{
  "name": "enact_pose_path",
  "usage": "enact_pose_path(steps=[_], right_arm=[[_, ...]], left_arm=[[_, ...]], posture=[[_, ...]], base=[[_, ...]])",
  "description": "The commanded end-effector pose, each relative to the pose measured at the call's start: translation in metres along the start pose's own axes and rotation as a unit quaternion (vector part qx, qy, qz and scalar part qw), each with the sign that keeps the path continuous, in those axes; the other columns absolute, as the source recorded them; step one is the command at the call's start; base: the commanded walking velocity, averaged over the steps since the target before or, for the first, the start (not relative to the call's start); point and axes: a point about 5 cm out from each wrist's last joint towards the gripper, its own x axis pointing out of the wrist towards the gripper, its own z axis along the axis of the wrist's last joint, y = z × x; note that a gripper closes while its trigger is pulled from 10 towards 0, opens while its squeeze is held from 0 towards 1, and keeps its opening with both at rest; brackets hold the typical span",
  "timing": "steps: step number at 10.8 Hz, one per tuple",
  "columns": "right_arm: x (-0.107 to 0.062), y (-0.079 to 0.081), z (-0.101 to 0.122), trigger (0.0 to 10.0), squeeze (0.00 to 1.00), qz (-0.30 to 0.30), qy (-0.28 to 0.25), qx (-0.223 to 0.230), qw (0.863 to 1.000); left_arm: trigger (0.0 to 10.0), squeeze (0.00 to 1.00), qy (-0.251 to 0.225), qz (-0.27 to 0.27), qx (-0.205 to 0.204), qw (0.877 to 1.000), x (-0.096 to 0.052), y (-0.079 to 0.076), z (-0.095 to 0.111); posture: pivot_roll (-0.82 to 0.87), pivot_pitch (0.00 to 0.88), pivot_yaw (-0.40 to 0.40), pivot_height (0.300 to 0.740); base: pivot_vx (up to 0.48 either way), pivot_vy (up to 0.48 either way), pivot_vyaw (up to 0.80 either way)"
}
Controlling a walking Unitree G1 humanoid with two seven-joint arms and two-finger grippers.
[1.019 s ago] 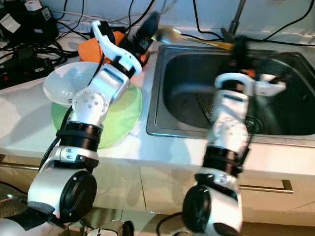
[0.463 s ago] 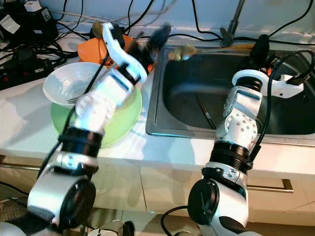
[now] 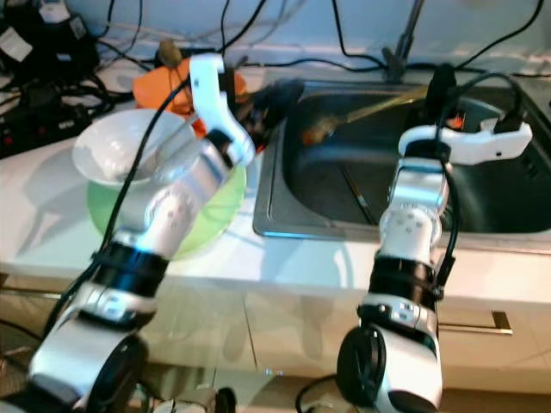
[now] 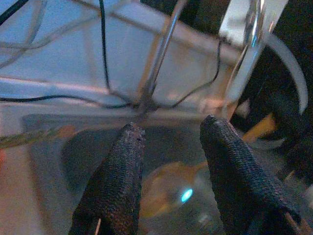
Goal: Kitchen organization
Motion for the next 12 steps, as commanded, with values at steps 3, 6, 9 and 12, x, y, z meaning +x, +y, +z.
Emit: enact_pose_path(steps=[3, 6, 9, 12], right_arm=[[-0.002, -0.001, -0.006, 10.0, 0.0, 0.008, 0.027, -0.11, 0.993], [-0.011, -0.012, -0.024, 10.0, 0.0, 0.002, 0.083, -0.226, 0.971], [-0.02, -0.024, -0.047, 10.0, 0.0, 0.005, 0.147, -0.328, 0.933], [-0.025, -0.026, -0.058, 10.0, 0.0, 0.015, 0.174, -0.352, 0.92]], left_arm=[[10.0, 0.0, 0.058, 0.012, 0.091, 0.994, -0.017, 0.01, -0.021], [10.0, 0.0, 0.099, 0.037, 0.154, 0.982, -0.027, 0.022, -0.031], [10.0, 0.0, 0.122, 0.023, 0.179, 0.976, -0.028, 0.014, -0.04], [10.0, 0.0, 0.128, 0.008, 0.182, 0.975, -0.027, 0.007, -0.044]], posture=[[0.02, 0.054, 0.064, 0.74], [0.02, 0.042, 0.06, 0.74], [0.02, 0.023, 0.057, 0.74], [0.02, 0.014, 0.054, 0.74]], base=[[0.0, 0.0, 0.0], [0.0, 0.0, 0.0], [0.0, 0.0, 0.0], [0.0, 0.0, 0.0]])
